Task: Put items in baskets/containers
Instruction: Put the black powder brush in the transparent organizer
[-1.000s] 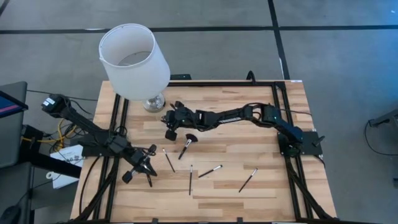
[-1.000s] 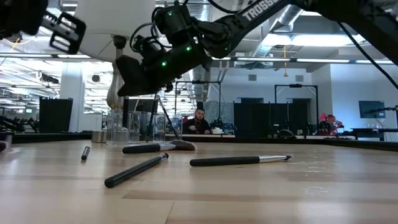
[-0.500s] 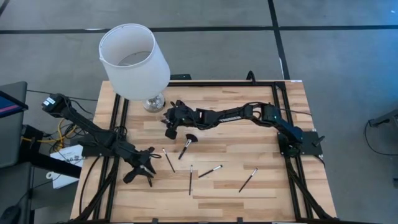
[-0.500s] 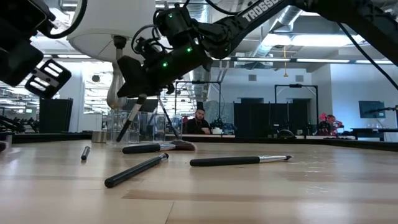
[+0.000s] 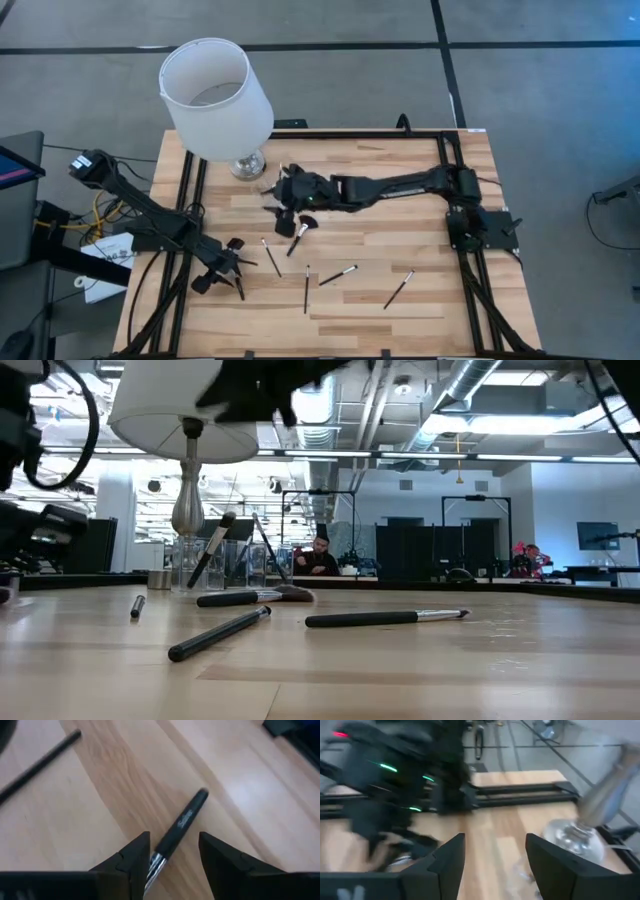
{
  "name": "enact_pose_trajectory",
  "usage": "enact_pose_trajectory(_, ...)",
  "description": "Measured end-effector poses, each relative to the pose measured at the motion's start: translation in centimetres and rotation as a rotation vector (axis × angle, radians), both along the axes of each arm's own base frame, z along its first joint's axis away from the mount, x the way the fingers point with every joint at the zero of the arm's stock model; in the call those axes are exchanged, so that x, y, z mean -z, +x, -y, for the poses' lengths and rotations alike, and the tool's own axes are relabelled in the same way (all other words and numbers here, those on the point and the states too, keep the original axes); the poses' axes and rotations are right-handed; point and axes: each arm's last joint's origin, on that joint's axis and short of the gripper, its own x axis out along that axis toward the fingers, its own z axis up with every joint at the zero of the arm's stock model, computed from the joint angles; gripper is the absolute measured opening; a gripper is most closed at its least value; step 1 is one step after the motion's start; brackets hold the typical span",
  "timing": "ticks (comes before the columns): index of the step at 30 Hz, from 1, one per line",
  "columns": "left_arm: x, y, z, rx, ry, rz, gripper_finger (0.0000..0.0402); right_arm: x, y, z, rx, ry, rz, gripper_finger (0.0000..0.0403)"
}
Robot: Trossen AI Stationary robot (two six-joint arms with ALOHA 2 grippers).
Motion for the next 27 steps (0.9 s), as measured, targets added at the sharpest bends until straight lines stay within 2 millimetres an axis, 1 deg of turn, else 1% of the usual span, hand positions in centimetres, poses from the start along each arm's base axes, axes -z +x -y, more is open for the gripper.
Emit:
enact_pose_trajectory(4,0.6,-0.1,-0.1,-0.016,-0.012,0.014,0.0157,-1.4,-0.7,-2.9,-0.055,0.018,0.044,0.0189)
enact_pose_trajectory(7,1.1,-0.2,-0.4,-0.069,0.014,0.002,0.0152,-2.4,-1.0,-4.7,-0.092,0.022,0.094,0.0184)
enact_pose_trajectory(12,2.1,-0.5,-0.6,-0.092,0.008,0.009,0.0136,-2.8,-1.3,-7.1,-0.147,0.022,0.134,0.018)
enact_pose_trajectory(16,2.2,-0.3,-0.6,-0.125,0.04,0.044,0.0107,-2.8,-1.5,-8.3,-0.172,0.024,0.135,0.018)
enact_pose_trajectory(21,2.2,0.2,-0.8,-0.238,0.072,0.107,0.0045,-2.7,-1.8,-9.4,-0.194,0.023,0.12,0.0177)
enact_pose_trajectory(25,2.2,1.1,-1.3,-0.374,0.023,0.122,0.0043,-2.4,-2.0,-9.8,-0.194,0.014,0.087,0.0173)
enact_pose_trajectory(27,2.5,1.4,-1.7,-0.434,0.02,0.112,0.0066,-2.1,-2.1,-9.9,-0.176,0.0,0.056,0.0172)
